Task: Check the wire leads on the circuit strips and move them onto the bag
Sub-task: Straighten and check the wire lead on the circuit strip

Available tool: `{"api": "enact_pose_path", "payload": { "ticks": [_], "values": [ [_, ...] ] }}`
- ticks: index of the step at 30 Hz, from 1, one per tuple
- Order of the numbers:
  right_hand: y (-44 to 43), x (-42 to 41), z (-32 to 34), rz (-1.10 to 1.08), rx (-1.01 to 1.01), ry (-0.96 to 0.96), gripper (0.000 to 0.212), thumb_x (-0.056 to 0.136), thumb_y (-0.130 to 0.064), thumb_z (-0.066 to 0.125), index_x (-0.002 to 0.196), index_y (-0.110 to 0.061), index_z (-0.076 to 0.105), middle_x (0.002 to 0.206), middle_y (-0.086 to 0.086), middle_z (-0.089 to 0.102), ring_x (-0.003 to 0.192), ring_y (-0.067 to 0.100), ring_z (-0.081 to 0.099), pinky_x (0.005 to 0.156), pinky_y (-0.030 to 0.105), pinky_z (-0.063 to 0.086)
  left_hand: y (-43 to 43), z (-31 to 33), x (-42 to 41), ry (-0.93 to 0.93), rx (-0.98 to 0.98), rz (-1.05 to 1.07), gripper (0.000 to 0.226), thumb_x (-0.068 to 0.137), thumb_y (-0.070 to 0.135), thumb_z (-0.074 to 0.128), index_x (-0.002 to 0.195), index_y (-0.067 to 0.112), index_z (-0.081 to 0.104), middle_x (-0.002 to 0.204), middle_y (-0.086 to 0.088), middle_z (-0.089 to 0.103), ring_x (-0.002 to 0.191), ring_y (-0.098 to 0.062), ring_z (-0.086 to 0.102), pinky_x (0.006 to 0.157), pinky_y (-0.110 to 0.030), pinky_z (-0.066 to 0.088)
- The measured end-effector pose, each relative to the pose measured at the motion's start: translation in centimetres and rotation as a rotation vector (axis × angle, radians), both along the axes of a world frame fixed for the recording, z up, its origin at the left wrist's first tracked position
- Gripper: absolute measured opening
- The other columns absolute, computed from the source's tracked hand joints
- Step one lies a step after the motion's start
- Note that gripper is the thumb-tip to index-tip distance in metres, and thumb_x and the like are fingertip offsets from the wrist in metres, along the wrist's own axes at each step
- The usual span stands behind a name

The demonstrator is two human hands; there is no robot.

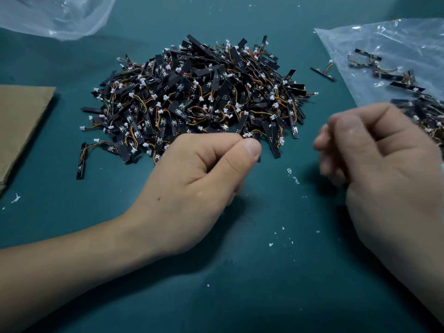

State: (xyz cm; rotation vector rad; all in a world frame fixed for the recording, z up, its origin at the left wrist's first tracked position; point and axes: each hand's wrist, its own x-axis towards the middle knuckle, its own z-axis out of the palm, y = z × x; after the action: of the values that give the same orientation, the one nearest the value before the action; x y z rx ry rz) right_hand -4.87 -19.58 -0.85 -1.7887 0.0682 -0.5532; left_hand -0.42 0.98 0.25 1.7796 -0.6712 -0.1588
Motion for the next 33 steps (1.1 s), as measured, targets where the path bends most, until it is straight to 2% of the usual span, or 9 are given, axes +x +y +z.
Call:
{"api": "enact_pose_path", "payload": {
  "ticks": [3, 6, 9, 14, 19, 23, 27, 29, 33],
  "values": [
    [0.6, -0.5, -0.2, 0.040, -0.240, -0.009, 0.012, 0.096, -0.030, 0.070, 0.085, -0.029, 0.065, 0.085, -0.001, 0.069, 0.068, 0.026, 0.058, 0.060, 0.036, 0.048, 0.0, -0.2, 0.2, -0.008, -0.007, 0.012, 0.045, 0.104, 0.030, 0.043, 0.063, 0.012, 0.050, 0.056, -0.005, 0.053, 0.054, -0.021, 0.049, 0.055, -0.030, 0.041],
    [0.7, -0.5, -0.3, 0.070, -0.381, 0.039, 0.018, 0.087, -0.016, 0.075, 0.081, -0.030, 0.065, 0.100, -0.013, 0.069, 0.088, 0.013, 0.065, 0.073, 0.022, 0.048, 0.0, -0.3, 0.1, 0.049, -0.043, 0.019, 0.036, 0.105, 0.025, 0.041, 0.073, 0.020, 0.057, 0.061, -0.001, 0.059, 0.055, -0.018, 0.052, 0.054, -0.028, 0.043],
    [0.6, -0.4, -0.1, 0.081, -0.519, 0.102, 0.015, 0.089, -0.024, 0.072, 0.101, -0.032, 0.076, 0.116, -0.012, 0.066, 0.112, 0.006, 0.063, 0.095, 0.011, 0.041, -0.1, -0.5, 0.0, 0.043, -0.035, 0.025, 0.031, 0.105, 0.021, 0.039, 0.086, 0.022, 0.063, 0.067, 0.000, 0.064, 0.054, -0.018, 0.053, 0.052, -0.027, 0.044],
    [1.0, -0.5, -0.2, 0.143, -0.625, 0.212, 0.019, 0.090, -0.038, 0.065, 0.103, -0.043, 0.077, 0.125, -0.011, 0.055, 0.124, 0.014, 0.051, 0.108, 0.030, 0.036, 0.0, -0.7, 0.4, -0.020, -0.014, 0.015, 0.030, 0.102, 0.005, 0.039, 0.098, 0.024, 0.063, 0.069, 0.003, 0.059, 0.052, -0.014, 0.050, 0.051, -0.019, 0.040],
    [1.0, -0.4, -0.5, 0.085, -0.793, 0.282, 0.034, 0.094, -0.043, 0.055, 0.123, -0.038, 0.072, 0.127, -0.016, 0.052, 0.125, 0.007, 0.043, 0.103, 0.024, 0.020, -0.1, -1.1, 0.5, -0.035, -0.041, -0.005, 0.029, 0.083, 0.003, 0.042, 0.070, 0.019, 0.063, 0.053, 0.015, 0.046, 0.049, -0.003, 0.039, 0.049, -0.010, 0.028],
    [0.8, -0.3, -0.5, 0.074, -0.724, 0.260, 0.035, 0.097, -0.034, 0.050, 0.126, -0.030, 0.070, 0.128, -0.018, 0.054, 0.124, 0.004, 0.045, 0.106, 0.028, 0.028, 0.0, -1.0, 0.6, 0.025, -0.085, -0.027, 0.029, 0.082, 0.001, 0.042, 0.068, 0.018, 0.060, 0.053, 0.018, 0.043, 0.049, -0.001, 0.037, 0.050, -0.009, 0.026],
    [0.6, -0.4, -0.3, 0.021, -0.589, 0.123, 0.027, 0.092, -0.027, 0.066, 0.118, -0.029, 0.072, 0.121, -0.017, 0.062, 0.119, -0.001, 0.056, 0.104, 0.018, 0.038, 0.2, -0.4, 0.4, 0.042, -0.111, -0.013, 0.029, 0.105, 0.014, 0.041, 0.090, 0.013, 0.066, 0.054, -0.002, 0.042, 0.050, -0.008, 0.038, 0.050, -0.018, 0.031],
    [0.4, -0.5, -0.2, -0.016, -0.502, 0.043, 0.022, 0.087, -0.021, 0.079, 0.107, -0.030, 0.075, 0.109, -0.017, 0.069, 0.106, 0.003, 0.065, 0.092, 0.012, 0.044, 0.1, -0.1, 0.2, 0.026, -0.066, -0.006, 0.037, 0.106, 0.023, 0.040, 0.077, 0.011, 0.060, 0.054, -0.011, 0.045, 0.048, -0.010, 0.039, 0.049, -0.020, 0.033],
    [0.2, -0.5, -0.4, -0.020, -0.276, -0.016, 0.021, 0.088, -0.017, 0.080, 0.091, -0.037, 0.072, 0.090, -0.009, 0.074, 0.078, 0.017, 0.069, 0.074, 0.029, 0.056, 0.1, 0.1, 0.0, -0.051, 0.018, -0.002, 0.048, 0.107, 0.028, 0.041, 0.062, 0.011, 0.047, 0.054, -0.006, 0.049, 0.051, -0.009, 0.043, 0.055, -0.016, 0.036]
  ]
}}
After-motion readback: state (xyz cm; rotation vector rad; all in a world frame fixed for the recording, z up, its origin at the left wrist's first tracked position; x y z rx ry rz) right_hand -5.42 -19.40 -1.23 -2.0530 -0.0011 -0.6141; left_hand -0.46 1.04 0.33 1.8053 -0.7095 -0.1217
